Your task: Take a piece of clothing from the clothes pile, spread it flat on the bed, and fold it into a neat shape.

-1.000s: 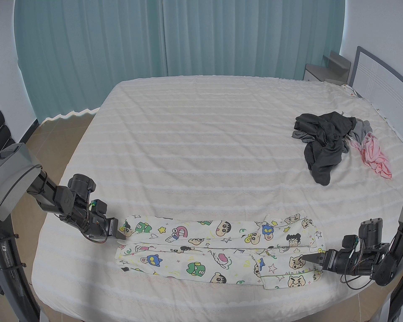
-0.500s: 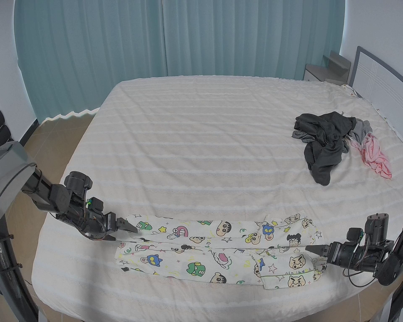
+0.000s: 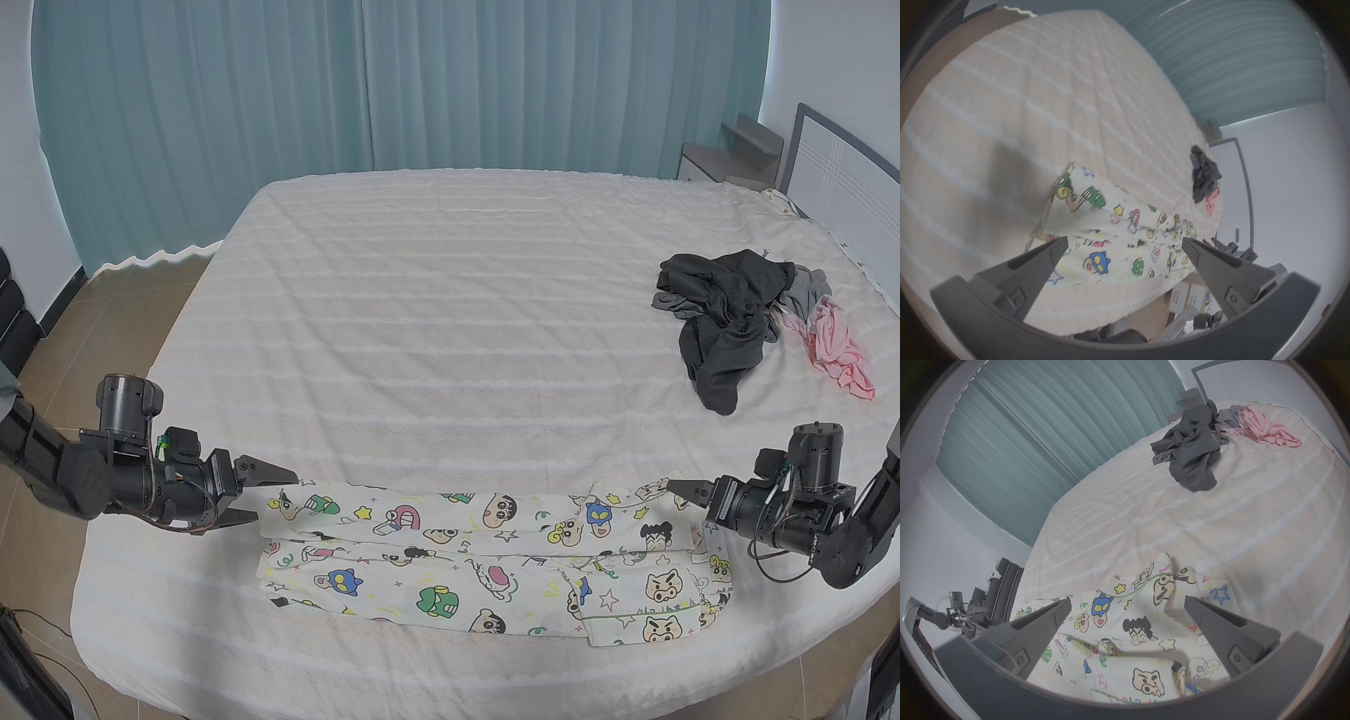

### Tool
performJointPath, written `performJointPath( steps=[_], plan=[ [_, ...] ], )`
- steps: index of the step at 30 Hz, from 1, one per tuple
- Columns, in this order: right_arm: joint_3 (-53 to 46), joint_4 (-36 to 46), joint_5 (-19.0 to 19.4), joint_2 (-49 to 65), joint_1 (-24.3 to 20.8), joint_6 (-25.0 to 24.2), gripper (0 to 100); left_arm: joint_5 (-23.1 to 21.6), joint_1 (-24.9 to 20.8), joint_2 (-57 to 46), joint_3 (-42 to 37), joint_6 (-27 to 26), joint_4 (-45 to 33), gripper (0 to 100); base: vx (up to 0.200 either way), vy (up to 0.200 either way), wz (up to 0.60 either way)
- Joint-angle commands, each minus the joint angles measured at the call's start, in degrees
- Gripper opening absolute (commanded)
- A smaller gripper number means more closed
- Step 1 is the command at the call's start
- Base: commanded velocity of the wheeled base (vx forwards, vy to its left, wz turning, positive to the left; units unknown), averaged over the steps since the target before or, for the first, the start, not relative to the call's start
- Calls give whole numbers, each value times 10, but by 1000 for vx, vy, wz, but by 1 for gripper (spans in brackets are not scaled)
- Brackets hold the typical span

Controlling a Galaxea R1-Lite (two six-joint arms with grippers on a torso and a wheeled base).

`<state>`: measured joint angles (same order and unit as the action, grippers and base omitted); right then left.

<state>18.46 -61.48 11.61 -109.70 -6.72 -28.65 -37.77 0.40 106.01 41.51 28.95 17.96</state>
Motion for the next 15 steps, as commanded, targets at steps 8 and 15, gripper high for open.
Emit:
performJointPath(
  steps=[8,15],
  plan=[
    [8,-57,-17,-136,-23,9,100,-7,-8,-31,-141,95,174,100,0,0,0],
    [18,-95,-16,-177,-20,12,0,-7,-7,-17,-141,95,178,100,0,0,0]
  ],
)
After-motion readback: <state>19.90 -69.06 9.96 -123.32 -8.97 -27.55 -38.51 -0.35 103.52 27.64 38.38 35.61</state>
